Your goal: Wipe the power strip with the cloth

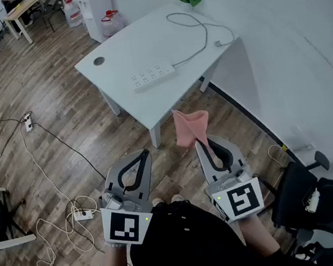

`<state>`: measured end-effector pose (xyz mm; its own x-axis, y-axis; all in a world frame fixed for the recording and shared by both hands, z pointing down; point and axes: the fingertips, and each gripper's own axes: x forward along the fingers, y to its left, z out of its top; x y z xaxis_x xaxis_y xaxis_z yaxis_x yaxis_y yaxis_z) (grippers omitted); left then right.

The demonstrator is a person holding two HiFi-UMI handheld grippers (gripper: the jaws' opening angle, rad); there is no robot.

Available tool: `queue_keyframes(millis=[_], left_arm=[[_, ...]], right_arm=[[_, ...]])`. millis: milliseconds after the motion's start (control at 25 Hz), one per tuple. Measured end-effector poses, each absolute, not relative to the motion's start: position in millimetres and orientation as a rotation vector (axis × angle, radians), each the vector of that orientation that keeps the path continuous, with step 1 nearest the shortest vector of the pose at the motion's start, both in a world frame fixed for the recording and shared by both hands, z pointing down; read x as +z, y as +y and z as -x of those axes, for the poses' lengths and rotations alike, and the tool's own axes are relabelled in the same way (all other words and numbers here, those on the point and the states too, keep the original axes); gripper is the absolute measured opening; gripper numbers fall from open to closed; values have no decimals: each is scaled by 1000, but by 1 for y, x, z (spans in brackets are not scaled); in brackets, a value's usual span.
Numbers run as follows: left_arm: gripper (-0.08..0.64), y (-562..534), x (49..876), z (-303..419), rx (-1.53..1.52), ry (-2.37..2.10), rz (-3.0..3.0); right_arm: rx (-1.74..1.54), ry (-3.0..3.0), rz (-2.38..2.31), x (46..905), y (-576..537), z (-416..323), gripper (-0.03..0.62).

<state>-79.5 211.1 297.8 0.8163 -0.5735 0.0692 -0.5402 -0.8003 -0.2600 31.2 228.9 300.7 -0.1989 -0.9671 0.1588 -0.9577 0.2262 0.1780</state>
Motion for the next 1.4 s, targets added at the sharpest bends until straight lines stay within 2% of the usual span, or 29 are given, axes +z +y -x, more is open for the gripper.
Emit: queue_keyframes(millis=[1400], left_arm=[[14, 237, 294, 59, -221, 1012, 2736]], right_arm=[[-84, -2368, -1738, 293, 248, -55, 61]])
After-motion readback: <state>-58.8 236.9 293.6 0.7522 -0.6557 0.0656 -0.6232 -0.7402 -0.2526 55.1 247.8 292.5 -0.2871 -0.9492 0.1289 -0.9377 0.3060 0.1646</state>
